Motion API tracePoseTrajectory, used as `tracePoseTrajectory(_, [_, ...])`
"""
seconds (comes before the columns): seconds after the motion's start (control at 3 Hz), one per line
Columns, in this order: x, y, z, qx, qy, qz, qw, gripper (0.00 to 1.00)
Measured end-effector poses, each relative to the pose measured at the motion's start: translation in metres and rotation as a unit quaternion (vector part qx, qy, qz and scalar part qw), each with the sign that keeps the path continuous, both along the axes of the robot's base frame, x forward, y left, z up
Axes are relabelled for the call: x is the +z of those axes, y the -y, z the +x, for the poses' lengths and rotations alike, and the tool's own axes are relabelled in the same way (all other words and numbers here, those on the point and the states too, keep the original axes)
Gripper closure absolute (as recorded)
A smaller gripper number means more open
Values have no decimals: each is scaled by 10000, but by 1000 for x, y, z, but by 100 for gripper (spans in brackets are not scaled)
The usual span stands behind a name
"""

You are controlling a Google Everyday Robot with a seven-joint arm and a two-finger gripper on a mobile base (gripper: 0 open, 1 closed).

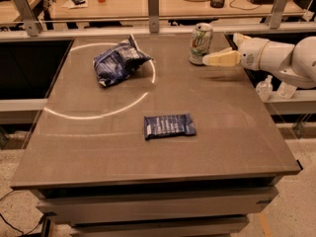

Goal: Knock 7up can over

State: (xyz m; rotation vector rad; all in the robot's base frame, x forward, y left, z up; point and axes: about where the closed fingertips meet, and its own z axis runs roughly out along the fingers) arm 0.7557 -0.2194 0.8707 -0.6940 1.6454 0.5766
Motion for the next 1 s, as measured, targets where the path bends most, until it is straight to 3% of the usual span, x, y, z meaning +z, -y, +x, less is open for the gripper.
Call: tracePoseTrajectory(1.0, [-6,-53,29,598,-38,-10,9982,0])
